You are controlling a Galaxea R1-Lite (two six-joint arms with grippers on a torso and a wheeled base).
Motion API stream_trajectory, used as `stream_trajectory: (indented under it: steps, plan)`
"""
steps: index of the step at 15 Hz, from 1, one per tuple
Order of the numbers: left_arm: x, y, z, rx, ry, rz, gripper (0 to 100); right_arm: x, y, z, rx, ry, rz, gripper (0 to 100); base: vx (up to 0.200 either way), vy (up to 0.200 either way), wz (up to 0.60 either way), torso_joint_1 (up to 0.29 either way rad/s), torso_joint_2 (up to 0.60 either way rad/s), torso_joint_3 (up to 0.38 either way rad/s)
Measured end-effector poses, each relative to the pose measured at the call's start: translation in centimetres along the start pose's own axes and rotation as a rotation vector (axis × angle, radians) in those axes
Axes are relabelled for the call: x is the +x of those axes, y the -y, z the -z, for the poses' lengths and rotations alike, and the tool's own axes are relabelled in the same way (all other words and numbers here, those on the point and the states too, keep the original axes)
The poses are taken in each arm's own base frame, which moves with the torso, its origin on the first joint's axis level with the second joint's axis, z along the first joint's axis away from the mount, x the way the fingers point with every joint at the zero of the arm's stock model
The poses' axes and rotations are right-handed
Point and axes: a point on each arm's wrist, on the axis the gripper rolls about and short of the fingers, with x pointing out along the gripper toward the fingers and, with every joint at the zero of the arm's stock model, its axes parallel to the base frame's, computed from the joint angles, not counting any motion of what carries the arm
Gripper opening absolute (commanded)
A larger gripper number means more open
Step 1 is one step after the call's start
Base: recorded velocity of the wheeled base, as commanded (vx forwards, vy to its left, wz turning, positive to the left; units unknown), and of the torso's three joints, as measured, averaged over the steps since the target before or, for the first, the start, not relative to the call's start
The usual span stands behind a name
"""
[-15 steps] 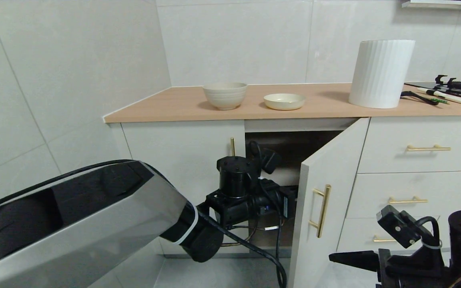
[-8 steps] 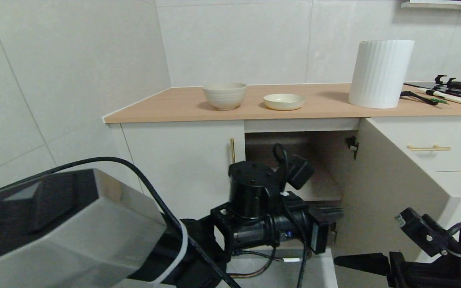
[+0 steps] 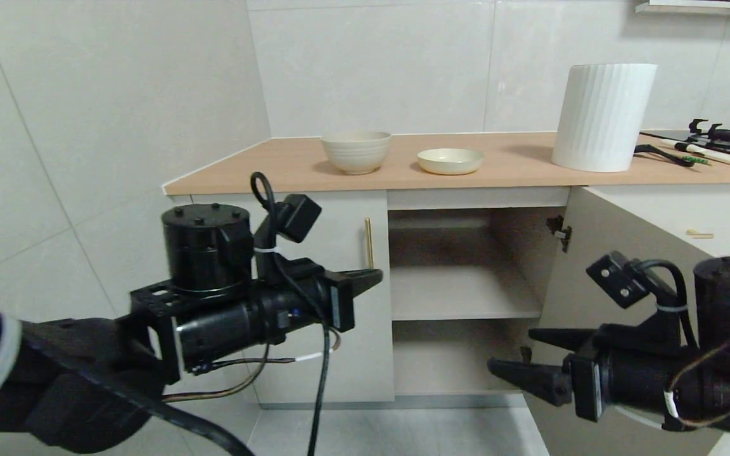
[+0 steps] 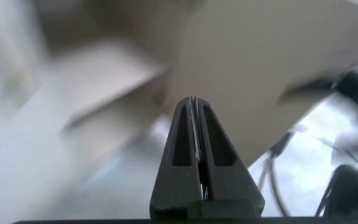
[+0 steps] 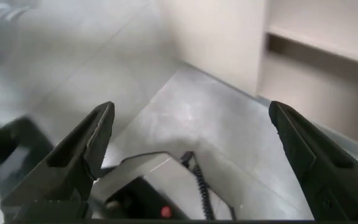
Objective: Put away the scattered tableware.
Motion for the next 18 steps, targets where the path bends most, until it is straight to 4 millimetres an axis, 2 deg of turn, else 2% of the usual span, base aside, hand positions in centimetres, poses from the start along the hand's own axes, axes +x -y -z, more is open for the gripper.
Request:
stream_trajectory:
  steps: [2,4,6,7,11,14,18]
  plan:
    - [-4.0,-0.8,-0.8,-0.049,-0.074,-0.119,0,0.4,0.0,-2.8,0.010,-0.011,0.038,100,0.000,0.000,0.00,0.000,0.00,0.000]
    - [-7.9,-1.1,-1.8,-0.074,-0.064,-0.197,0,0.7,-0.2,-5.5,0.003,0.034,0.046,100,0.000,0.000,0.00,0.000,0.00,0.000]
    - [-10.7,-1.1,-2.6,-0.080,-0.019,-0.230,0,1.0,-0.3,-6.7,0.005,0.033,0.054,100,0.000,0.000,0.00,0.000,0.00,0.000]
    - [-11.3,-1.0,-2.8,-0.076,0.000,-0.233,100,1.0,-0.3,-6.7,0.007,0.025,0.061,100,0.000,0.000,0.00,0.000,0.00,0.000]
    - [-12.5,-0.8,-3.1,-0.106,0.043,-0.244,100,0.9,0.0,-6.0,0.017,0.010,0.123,100,0.000,0.000,0.00,0.000,0.00,0.000]
    - [-12.6,-0.7,-3.4,-0.173,0.068,-0.247,100,0.6,0.0,-5.9,0.022,0.012,0.127,100,0.000,0.000,0.00,0.000,0.00,0.000]
    - [-12.6,-0.7,-3.7,-0.171,0.079,-0.252,100,0.3,0.0,-6.0,0.021,0.019,0.130,100,0.000,0.000,0.00,0.000,0.00,0.000]
